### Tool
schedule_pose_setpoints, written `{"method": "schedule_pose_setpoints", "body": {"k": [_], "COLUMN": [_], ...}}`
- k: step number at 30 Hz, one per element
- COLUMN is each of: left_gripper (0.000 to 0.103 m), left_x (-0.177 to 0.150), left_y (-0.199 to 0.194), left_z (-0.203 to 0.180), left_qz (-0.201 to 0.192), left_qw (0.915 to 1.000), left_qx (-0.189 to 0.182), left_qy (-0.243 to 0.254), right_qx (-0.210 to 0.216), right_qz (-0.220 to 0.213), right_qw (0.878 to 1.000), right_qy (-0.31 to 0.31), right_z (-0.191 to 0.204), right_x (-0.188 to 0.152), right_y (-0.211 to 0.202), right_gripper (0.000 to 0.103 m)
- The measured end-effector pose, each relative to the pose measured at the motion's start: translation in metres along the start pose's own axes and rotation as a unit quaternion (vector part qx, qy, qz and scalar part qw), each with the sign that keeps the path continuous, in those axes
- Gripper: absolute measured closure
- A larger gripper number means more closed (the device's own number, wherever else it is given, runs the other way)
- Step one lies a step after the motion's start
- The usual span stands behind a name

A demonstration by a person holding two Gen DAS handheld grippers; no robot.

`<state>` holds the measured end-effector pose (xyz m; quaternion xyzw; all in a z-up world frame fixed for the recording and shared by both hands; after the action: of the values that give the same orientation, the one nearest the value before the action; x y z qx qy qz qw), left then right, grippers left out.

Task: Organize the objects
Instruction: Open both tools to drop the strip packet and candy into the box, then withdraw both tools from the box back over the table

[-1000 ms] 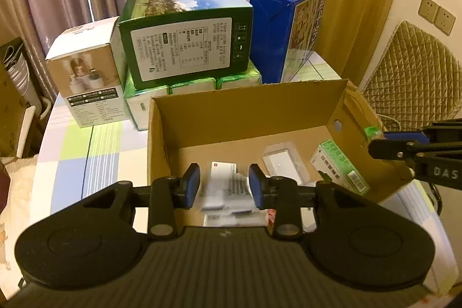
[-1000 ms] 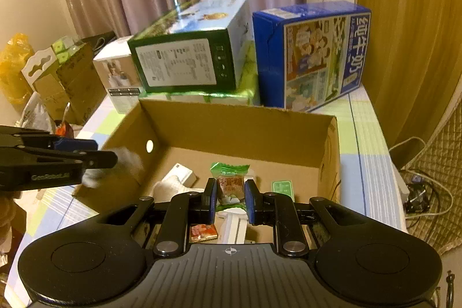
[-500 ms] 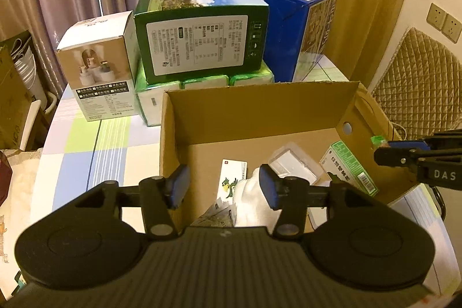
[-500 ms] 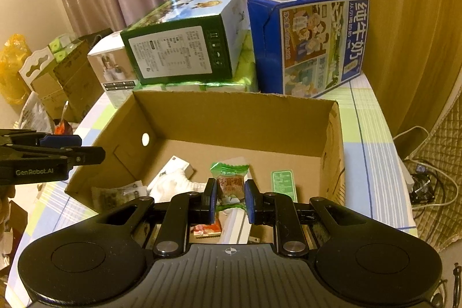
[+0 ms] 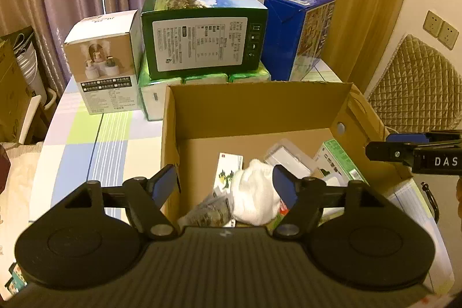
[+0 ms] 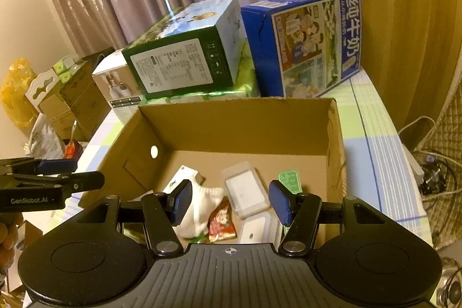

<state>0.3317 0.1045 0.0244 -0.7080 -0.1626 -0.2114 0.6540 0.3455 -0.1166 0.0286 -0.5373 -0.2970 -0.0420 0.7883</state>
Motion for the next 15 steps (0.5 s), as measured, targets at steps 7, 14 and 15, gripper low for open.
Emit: {"method": "schedule_pose_setpoints", "body": {"k": [7, 14, 15], "left_gripper": [0.025, 0.015, 0.014], "left_x": [-0.029, -0.068, -0.074], "left_y": [-0.030, -0.065, -0.070], "left_z": [-0.009, -0.025, -0.028], "left_qz": [-0.006, -0.013, -0.014], "left_qw": [0.9999, 0.9997, 0.9997], "left_qx": [-0.006, -0.010, -0.011], "left_qy": [-0.011, -0.017, -0.019], "right_qx": [0.008, 0.012, 0.015], "right_qz": [-0.003, -0.003, -0.003], "right_qw": [1.000, 1.000, 1.000], "right_qy": [0.010, 0.019, 0.022], "right_z": [0.006, 0.015, 0.016], "right_x": [-0.025, -0.065, -0.072], "right_y": [-0.023, -0.054, -0.059], "right_gripper": [0.041, 0.028, 0.026]}}
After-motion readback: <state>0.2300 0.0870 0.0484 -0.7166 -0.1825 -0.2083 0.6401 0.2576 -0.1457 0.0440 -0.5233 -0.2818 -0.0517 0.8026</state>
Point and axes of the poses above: each gripper's, at about its wrist camera, not at the fingertips, and y roughly the way its jaws point, z to its left, x to its top, the point moved 1 cm from there along y, roughly the way its jaws point, and after that the axes turned 13 degrees about z, right-handed, at the moved point
